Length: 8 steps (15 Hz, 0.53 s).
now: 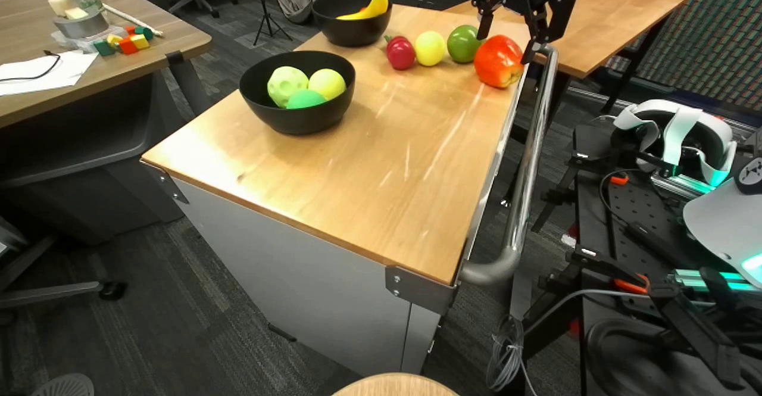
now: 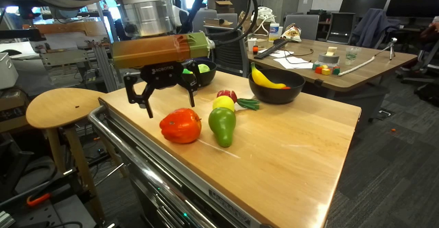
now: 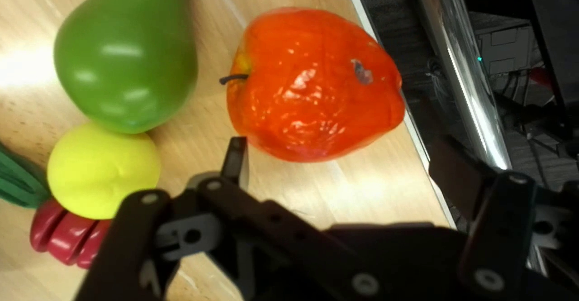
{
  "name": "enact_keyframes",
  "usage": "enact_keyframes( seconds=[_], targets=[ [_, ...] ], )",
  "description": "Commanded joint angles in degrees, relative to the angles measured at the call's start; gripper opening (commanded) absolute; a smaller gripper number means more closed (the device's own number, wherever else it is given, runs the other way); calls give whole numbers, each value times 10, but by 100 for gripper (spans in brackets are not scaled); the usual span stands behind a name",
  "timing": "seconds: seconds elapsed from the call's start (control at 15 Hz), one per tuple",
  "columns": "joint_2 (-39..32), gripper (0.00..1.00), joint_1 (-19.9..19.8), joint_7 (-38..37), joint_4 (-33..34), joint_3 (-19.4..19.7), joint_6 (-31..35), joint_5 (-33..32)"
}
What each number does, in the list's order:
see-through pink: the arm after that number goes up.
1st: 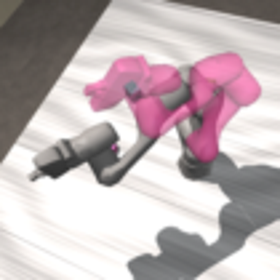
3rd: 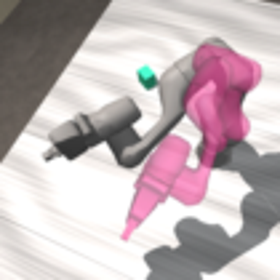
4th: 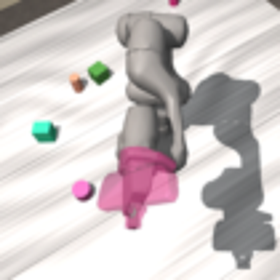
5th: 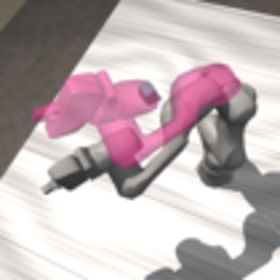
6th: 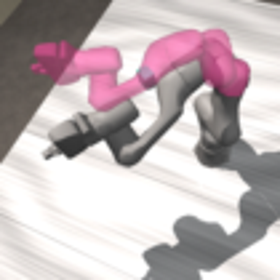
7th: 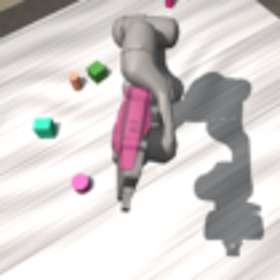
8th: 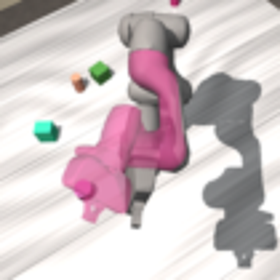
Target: Put the fruits and vegetables in the left bowl then put the remaining fruits and vegetables in the right bowl
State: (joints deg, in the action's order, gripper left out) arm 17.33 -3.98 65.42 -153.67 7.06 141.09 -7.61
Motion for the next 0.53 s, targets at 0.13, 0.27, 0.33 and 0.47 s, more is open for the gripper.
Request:
enact_keyframes(
  seconds=[0.13, 0.27, 0.33, 0.47],
  targets=[
    [13, 100, -8, -17, -18, 16, 3, -28],
    [14, 100, -12, -19, -23, 21, 6, -32],
    [14, 100, -13, -19, -25, 23, 7, -33],
    [11, 100, -15, -22, -25, 27, 8, -37]
  ],
)
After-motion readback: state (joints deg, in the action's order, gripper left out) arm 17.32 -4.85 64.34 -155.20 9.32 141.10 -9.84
